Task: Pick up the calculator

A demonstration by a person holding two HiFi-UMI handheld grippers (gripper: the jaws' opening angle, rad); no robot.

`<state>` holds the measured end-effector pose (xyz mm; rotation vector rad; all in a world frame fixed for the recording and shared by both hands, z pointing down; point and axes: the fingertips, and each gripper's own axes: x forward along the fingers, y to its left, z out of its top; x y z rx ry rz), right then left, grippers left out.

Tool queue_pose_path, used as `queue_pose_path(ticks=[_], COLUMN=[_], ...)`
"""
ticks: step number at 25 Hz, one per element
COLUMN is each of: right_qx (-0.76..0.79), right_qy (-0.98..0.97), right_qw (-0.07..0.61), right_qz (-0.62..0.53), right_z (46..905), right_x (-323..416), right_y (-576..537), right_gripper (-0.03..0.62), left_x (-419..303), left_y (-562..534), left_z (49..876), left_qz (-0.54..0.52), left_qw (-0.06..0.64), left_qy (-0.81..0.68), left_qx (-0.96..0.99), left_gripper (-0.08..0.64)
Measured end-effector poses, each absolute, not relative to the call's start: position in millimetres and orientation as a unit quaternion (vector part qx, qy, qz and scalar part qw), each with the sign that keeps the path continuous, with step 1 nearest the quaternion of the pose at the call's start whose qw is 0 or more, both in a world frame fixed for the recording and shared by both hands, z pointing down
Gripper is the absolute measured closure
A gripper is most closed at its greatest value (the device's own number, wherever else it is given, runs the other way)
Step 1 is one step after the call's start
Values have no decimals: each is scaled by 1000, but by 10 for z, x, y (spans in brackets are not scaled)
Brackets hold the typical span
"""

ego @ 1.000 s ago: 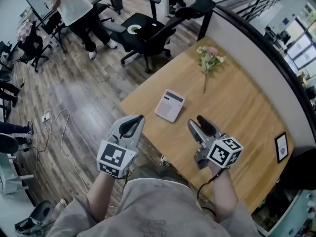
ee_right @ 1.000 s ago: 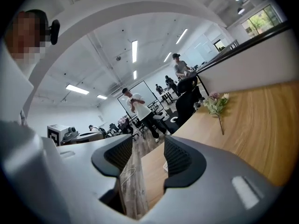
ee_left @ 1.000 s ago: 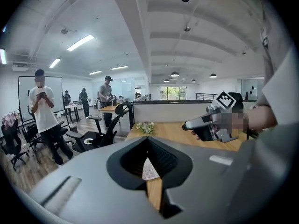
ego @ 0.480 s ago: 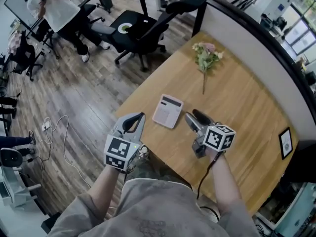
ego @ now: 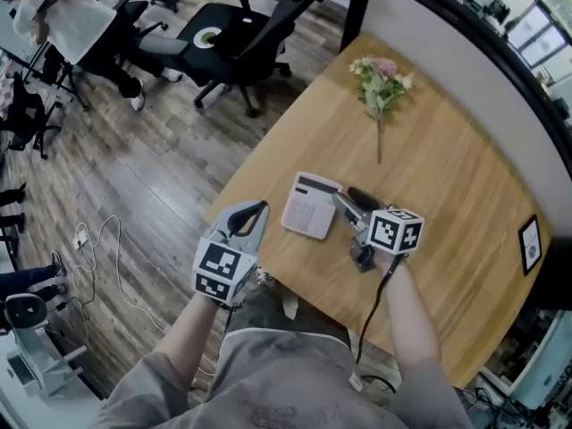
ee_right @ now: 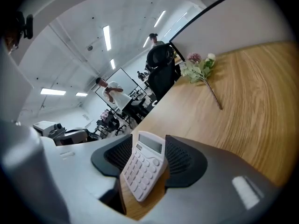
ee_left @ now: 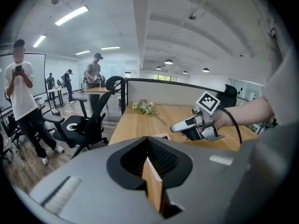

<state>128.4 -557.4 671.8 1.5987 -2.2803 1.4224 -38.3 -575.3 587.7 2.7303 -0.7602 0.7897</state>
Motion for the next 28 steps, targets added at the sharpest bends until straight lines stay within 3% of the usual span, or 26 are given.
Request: queue_pose_path(ticks=[5,15,20,28], right_qx=[515,484,487,463], right_qy=[-722,-730,-734,-737], right_qw=[49,71,108,11], right_qz=[460,476,462,492], right_z=[7029,7228,7312,7070], right_x=[1288,1061,1039,960], right_y=[-5705,-5868,-5848,-5709], right_gripper=[370,374,425,531], left_x=[-363,-407,-389,-455], left_y=[-5900,-6039,-6046,-5963], left_z=[6157,6566,6618,6503], left_qz=[279,307,305,302], left_qw=[109,132,140,137], left_qy=[-238,-207,-198,-198], left_qx=[924,919,921,923], left_gripper=[558,558,558,558])
